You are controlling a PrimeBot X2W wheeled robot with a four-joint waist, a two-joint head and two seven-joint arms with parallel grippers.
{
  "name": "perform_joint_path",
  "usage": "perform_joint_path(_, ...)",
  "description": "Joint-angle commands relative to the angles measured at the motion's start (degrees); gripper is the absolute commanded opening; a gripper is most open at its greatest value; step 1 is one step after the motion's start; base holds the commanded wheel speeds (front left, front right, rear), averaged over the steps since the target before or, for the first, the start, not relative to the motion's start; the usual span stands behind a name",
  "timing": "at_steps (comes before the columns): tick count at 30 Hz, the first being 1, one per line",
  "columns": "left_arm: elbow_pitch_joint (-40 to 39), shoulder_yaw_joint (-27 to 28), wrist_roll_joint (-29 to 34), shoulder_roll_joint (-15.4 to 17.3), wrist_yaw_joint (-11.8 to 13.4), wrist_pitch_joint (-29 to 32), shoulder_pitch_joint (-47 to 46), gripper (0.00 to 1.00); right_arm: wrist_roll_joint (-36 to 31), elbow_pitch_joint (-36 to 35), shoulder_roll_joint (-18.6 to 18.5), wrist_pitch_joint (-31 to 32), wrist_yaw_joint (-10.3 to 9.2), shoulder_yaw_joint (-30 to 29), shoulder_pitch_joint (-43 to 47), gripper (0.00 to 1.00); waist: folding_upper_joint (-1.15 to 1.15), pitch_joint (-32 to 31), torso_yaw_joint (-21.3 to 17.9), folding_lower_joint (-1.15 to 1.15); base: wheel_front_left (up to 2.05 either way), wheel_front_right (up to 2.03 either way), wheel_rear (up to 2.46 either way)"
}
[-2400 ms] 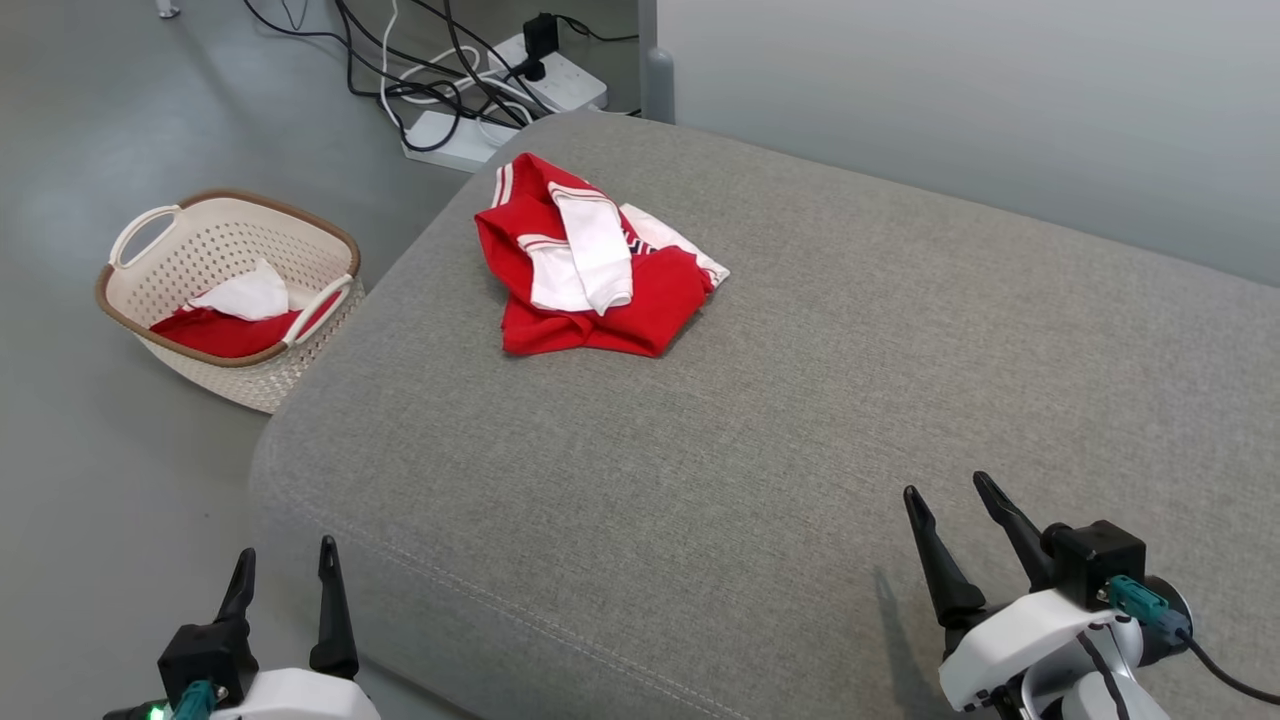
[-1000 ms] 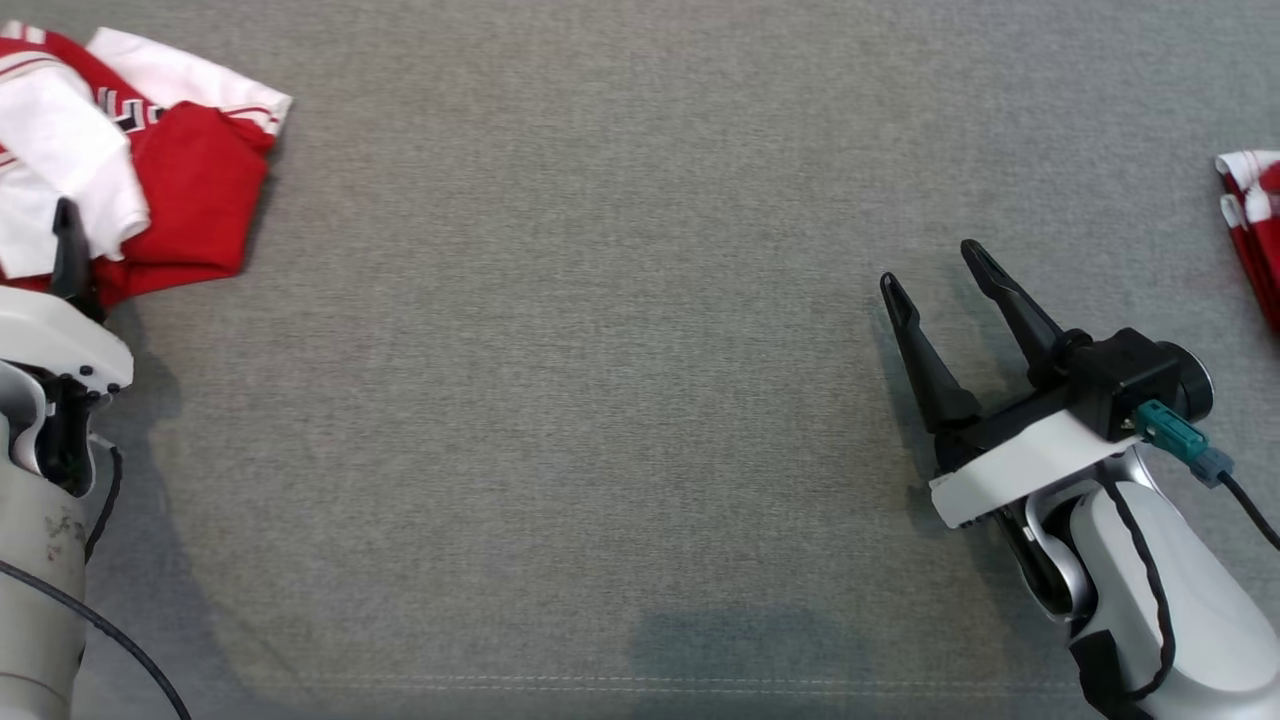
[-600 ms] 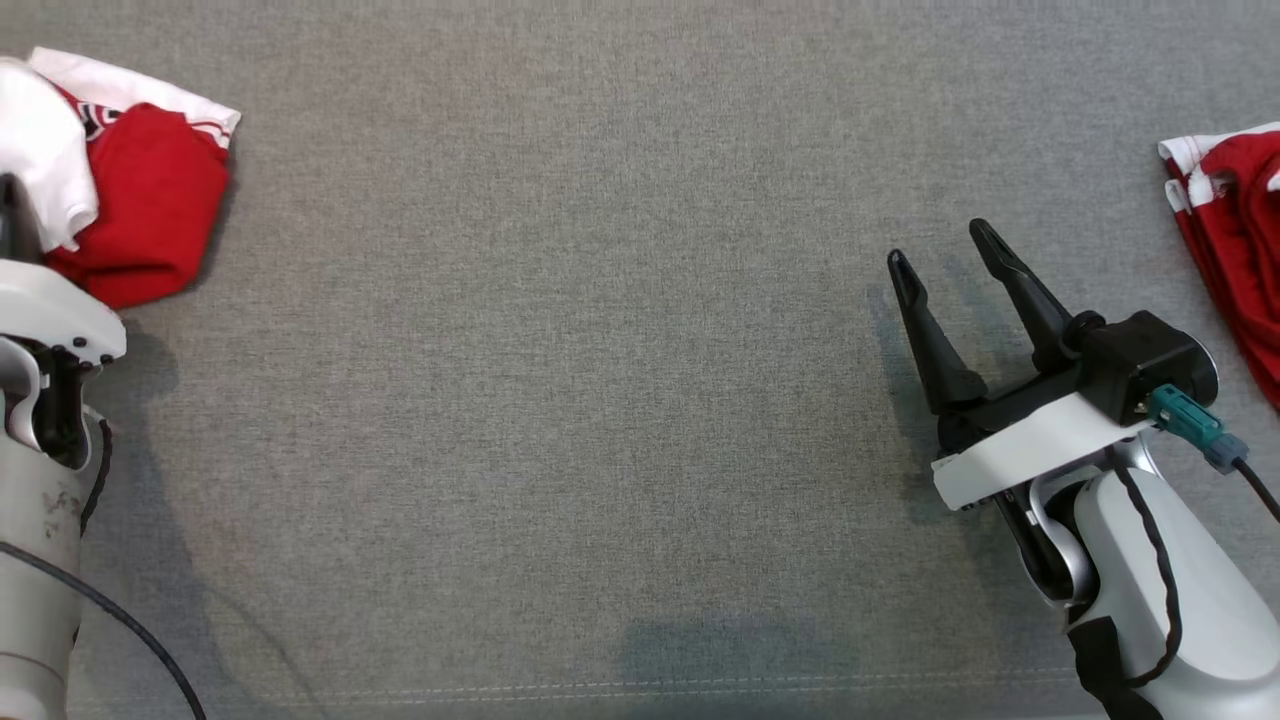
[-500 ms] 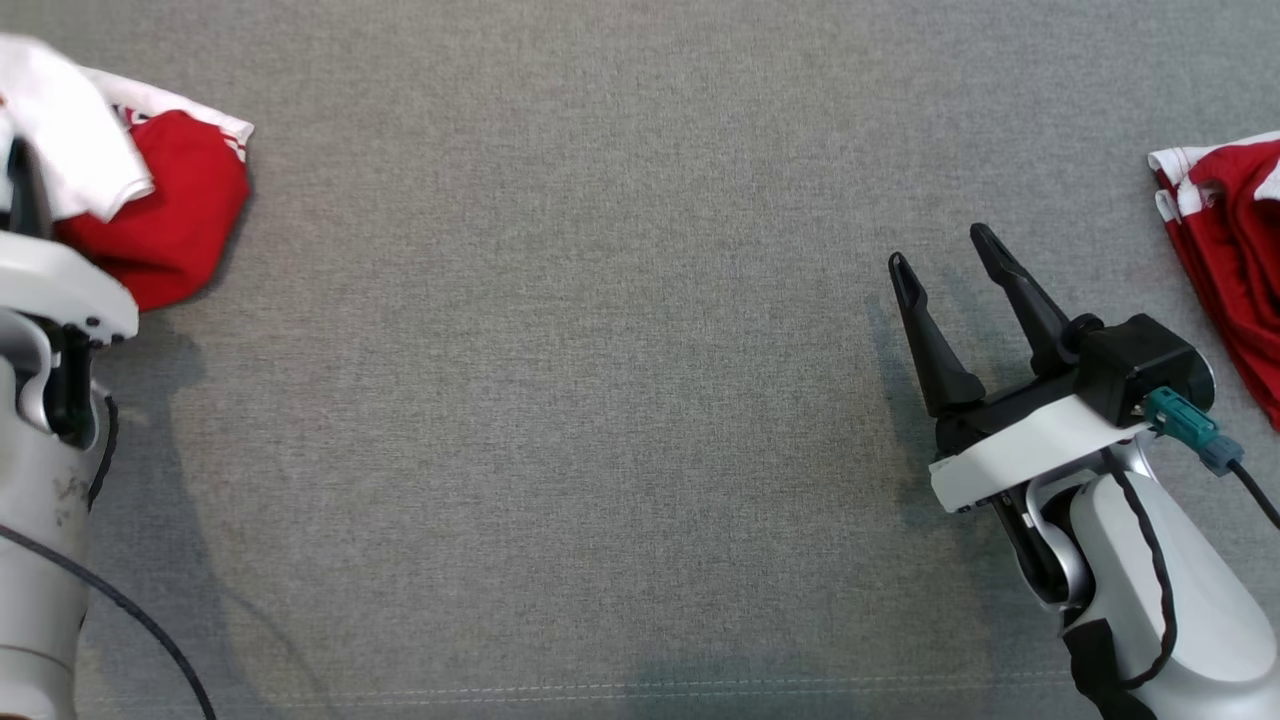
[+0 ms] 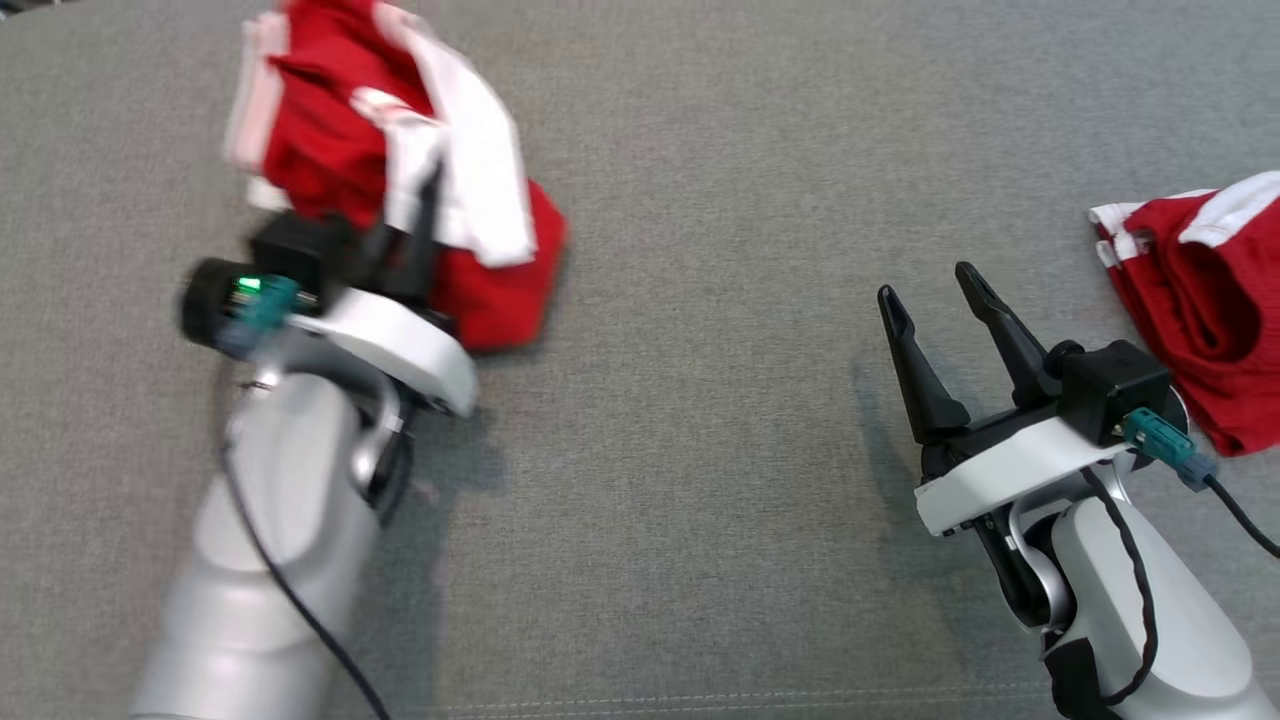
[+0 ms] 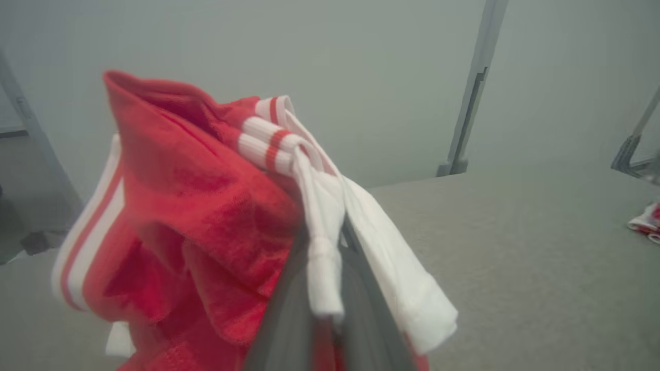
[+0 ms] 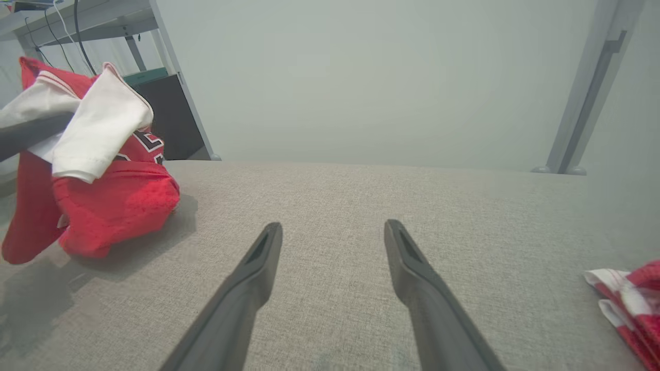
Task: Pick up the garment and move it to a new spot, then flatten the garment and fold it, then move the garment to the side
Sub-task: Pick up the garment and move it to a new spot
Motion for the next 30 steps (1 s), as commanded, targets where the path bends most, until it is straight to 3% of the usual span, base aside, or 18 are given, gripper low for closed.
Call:
perform_joint_path(1,-1.3,-1.1,1.0,0.9,-0.7,-0.6,0.6,0.00,0.5,-1.0,0.5,-0.7,0.24,0.4,1.0,1.00,0.00,-1.1,-1.1,0.00,0.00,0.00,0.00)
perform_joint_path(9,3.6,-19.5,3.0,-2.1,-1.4,-0.6,4.4,0.00,1.0,0.2,0.9,-0.7,0.24,0.1,1.7,1.00,0.00,-3.4,-3.8,0.00,0.00,0.00,0.00)
perform_joint_path(11,5.8,-22.7,1.8,-2.3,-1.4,-0.6,5.2,1.00,1.3,0.6,1.0,-0.7,0.24,0.4,1.7,1.00,0.00,-3.9,-4.2,0.00,0.00,0.00,0.00)
perform_joint_path(16,4.6,-24.4,0.0,-2.4,-0.8,-0.6,6.3,1.00,2.0,0.8,1.2,-0.7,0.24,1.6,1.5,1.00,0.00,-5.1,-4.0,0.00,0.00,0.00,0.00)
perform_joint_path(20,0.5,-22.2,-0.1,-2.4,1.4,-0.6,8.5,1.00,3.5,0.8,1.1,-0.7,0.24,4.5,1.7,1.00,0.00,-6.4,-2.5,0.00,0.00,0.00,0.00)
perform_joint_path(30,-4.8,-15.8,-0.5,-1.6,3.4,-0.6,15.6,1.00,6.7,2.9,0.1,-0.7,0.24,10.1,2.2,1.00,0.00,-9.4,1.6,0.00,0.00,0.00,0.00)
